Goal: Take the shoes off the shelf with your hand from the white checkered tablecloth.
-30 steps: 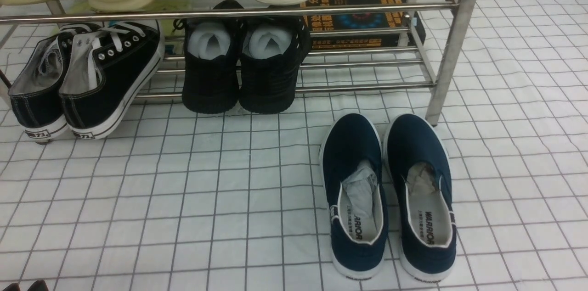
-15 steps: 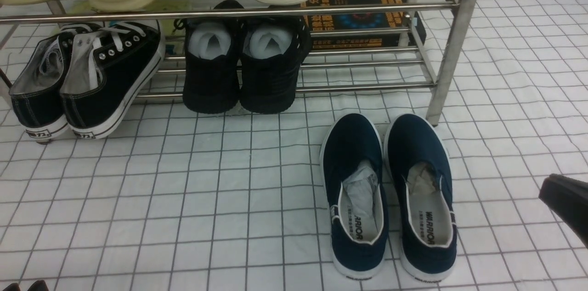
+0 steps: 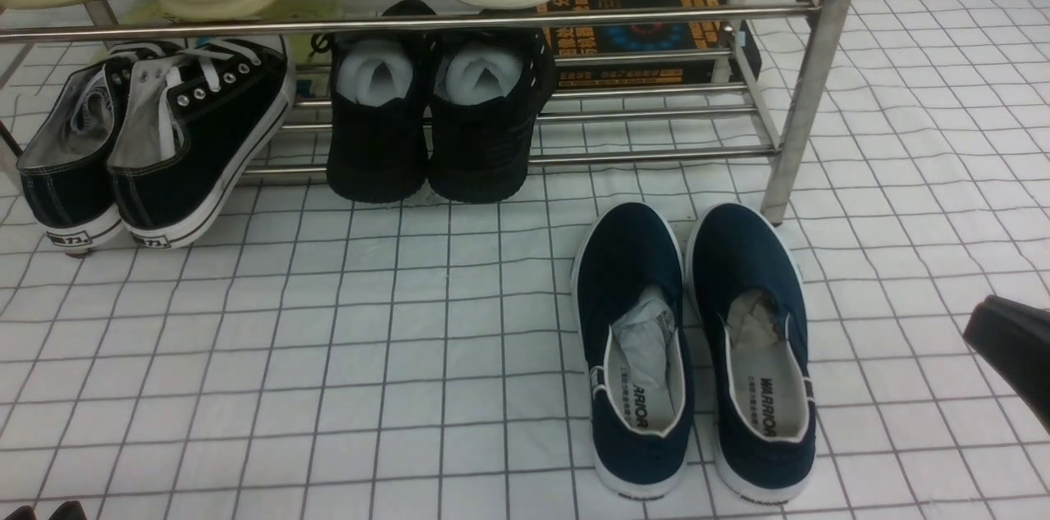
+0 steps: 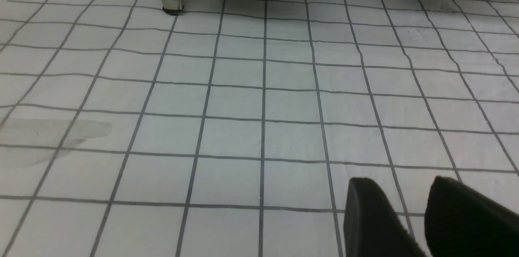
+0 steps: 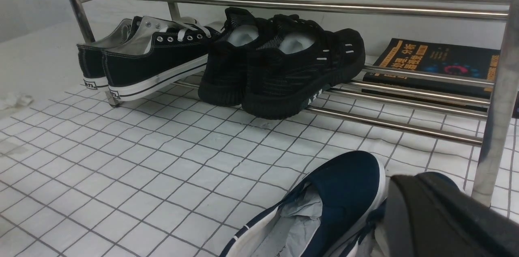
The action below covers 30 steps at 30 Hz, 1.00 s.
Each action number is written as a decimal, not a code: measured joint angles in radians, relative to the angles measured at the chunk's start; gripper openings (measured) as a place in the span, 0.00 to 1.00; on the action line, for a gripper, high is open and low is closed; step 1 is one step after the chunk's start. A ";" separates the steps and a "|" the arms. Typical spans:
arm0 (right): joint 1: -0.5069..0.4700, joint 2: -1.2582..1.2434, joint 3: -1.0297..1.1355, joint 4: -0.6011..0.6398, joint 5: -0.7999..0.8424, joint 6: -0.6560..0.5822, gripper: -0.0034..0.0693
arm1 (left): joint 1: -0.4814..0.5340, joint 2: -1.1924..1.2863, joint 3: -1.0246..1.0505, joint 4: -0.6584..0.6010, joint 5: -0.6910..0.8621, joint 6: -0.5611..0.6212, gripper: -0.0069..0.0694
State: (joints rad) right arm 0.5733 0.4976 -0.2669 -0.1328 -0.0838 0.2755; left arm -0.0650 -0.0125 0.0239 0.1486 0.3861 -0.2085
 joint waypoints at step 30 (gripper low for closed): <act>-0.197 -0.269 0.186 0.076 0.029 -0.060 0.07 | 0.000 0.000 0.000 0.000 0.000 0.000 0.40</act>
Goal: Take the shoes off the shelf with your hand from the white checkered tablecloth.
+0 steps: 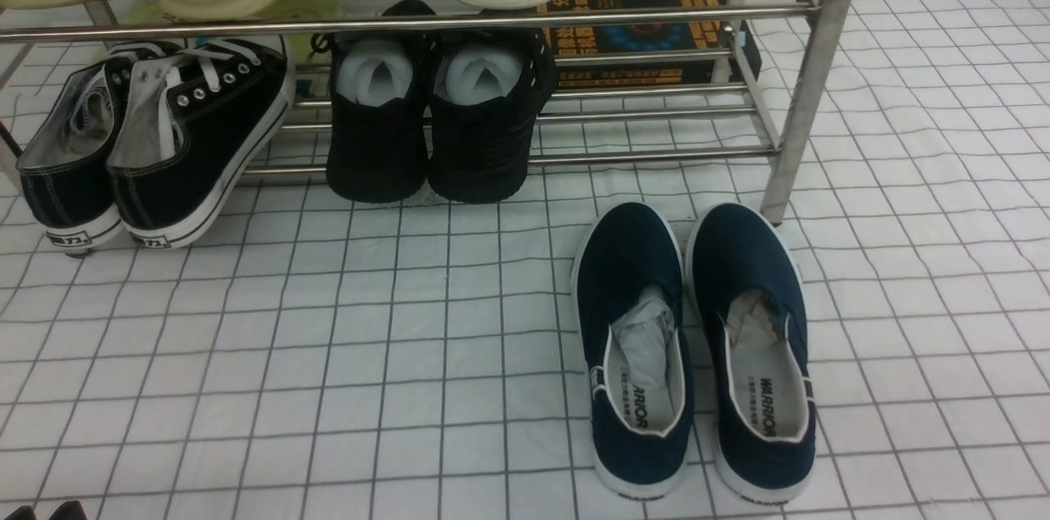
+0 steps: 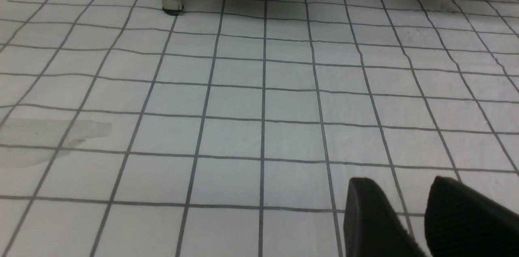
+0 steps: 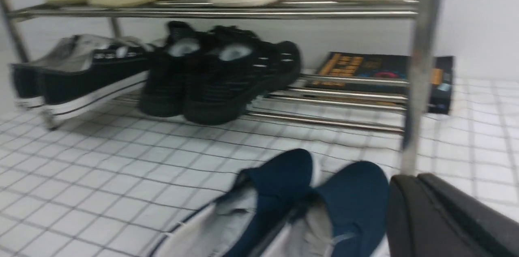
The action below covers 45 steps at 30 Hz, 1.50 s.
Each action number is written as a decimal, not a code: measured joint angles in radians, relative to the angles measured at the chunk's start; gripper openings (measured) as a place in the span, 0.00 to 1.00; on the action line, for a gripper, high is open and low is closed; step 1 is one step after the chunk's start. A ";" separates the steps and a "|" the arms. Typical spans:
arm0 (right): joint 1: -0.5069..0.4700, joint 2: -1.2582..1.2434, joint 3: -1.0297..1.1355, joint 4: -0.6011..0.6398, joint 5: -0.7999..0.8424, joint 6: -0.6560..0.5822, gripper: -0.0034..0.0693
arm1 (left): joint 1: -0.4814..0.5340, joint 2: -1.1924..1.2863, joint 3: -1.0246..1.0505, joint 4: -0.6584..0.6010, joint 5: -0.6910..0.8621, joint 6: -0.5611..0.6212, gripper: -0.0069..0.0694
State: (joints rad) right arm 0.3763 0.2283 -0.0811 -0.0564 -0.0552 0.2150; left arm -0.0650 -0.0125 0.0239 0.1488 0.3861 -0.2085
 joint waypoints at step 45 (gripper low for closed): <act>-0.233 -0.239 0.096 0.199 0.447 -0.306 0.15 | 0.000 0.000 0.000 0.002 0.000 0.000 0.40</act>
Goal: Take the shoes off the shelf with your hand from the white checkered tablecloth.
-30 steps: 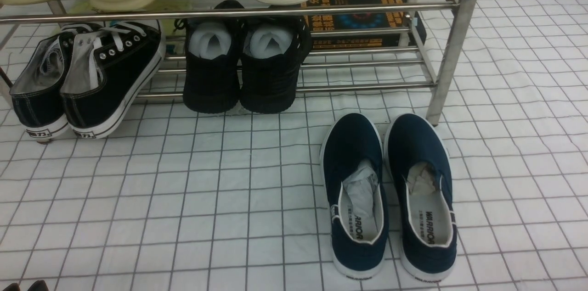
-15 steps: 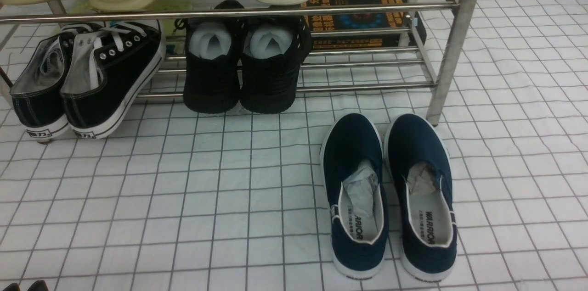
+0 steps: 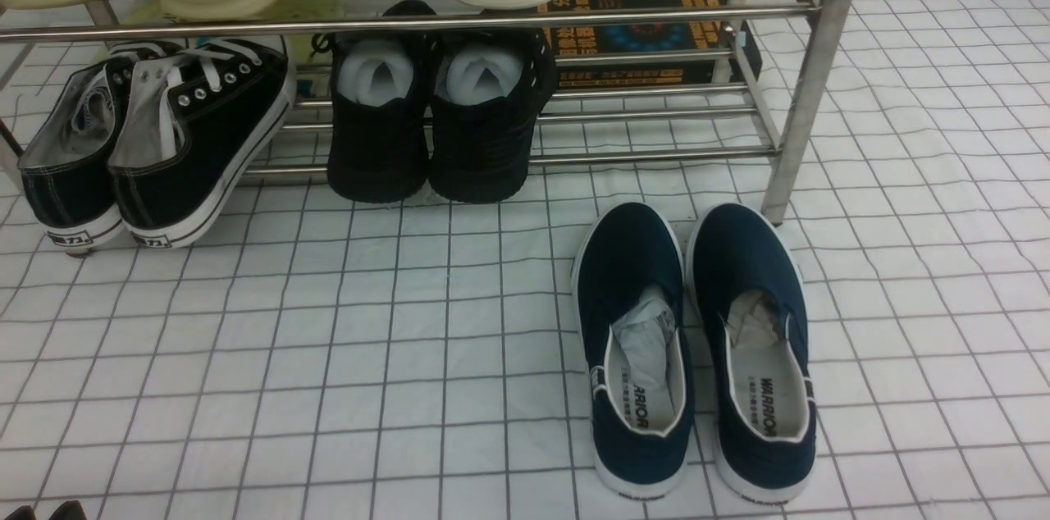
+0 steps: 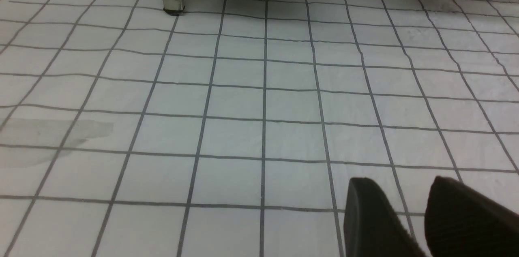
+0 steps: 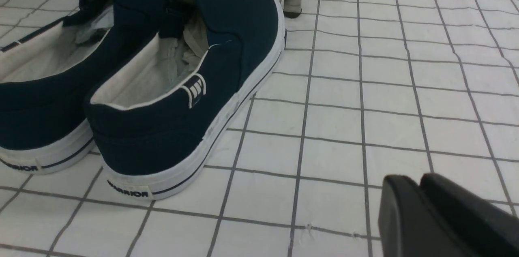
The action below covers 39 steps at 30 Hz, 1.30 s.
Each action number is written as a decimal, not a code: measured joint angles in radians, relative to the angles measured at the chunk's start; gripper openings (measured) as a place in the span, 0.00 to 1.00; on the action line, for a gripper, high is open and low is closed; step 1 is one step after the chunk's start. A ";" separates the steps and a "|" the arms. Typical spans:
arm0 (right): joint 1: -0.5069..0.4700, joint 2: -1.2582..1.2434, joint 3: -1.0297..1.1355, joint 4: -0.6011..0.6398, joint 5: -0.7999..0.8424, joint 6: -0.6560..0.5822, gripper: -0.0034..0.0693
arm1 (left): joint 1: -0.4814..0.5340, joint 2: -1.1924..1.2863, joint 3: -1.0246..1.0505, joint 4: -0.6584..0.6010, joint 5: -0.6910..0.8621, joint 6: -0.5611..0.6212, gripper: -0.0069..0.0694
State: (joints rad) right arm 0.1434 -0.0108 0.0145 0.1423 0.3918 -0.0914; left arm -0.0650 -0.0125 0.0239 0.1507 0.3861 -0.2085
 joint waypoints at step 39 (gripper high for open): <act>-0.176 0.000 0.000 -0.001 0.000 0.002 0.22 | 0.000 0.000 0.000 0.000 0.000 0.000 0.40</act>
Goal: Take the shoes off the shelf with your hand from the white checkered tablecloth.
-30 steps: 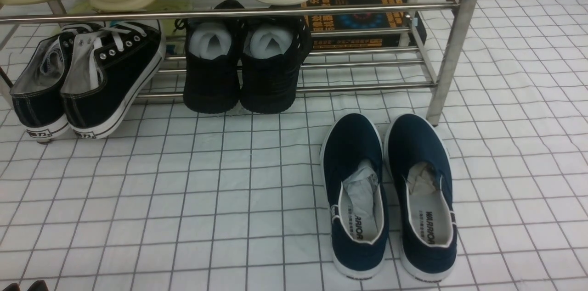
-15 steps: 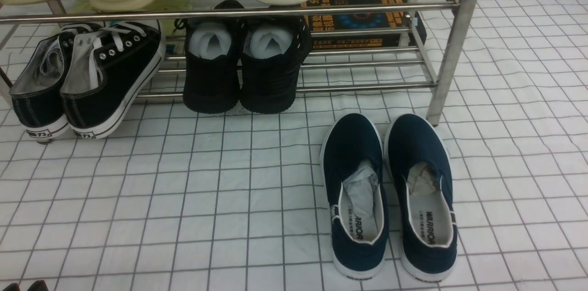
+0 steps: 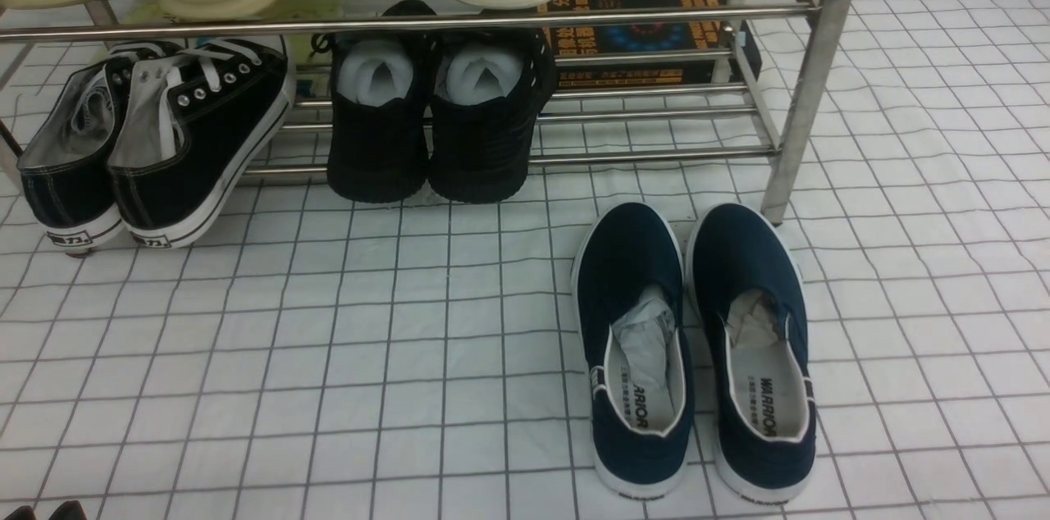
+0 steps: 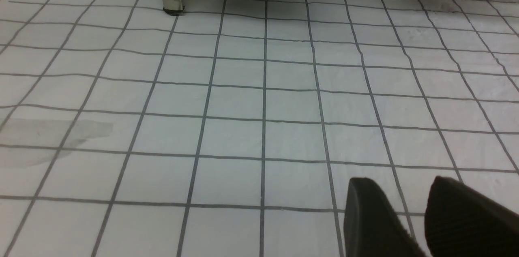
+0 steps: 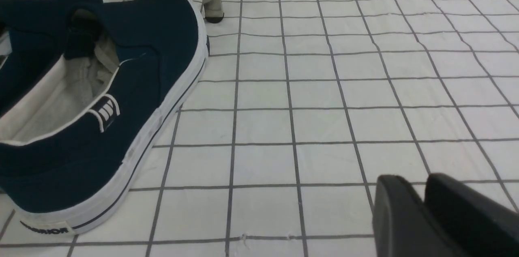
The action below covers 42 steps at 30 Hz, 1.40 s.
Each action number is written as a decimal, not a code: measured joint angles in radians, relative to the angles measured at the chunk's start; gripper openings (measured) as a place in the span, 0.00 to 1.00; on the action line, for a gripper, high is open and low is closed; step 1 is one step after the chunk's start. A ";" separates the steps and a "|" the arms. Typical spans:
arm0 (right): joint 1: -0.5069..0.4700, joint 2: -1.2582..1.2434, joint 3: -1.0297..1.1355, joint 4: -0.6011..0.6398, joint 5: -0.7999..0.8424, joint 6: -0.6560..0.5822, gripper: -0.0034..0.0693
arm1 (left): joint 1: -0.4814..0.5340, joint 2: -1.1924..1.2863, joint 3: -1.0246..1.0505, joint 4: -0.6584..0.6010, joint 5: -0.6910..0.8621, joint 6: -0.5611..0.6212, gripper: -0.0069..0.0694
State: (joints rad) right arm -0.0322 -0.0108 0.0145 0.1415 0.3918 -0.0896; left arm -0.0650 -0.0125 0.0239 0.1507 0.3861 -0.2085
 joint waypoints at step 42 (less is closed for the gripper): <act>0.000 0.000 0.000 0.000 0.001 0.000 0.28 | 0.000 0.000 0.000 0.000 0.000 0.000 0.40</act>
State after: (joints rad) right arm -0.0322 -0.0108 0.0145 0.1415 0.3928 -0.0896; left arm -0.0650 -0.0125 0.0239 0.1507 0.3861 -0.2085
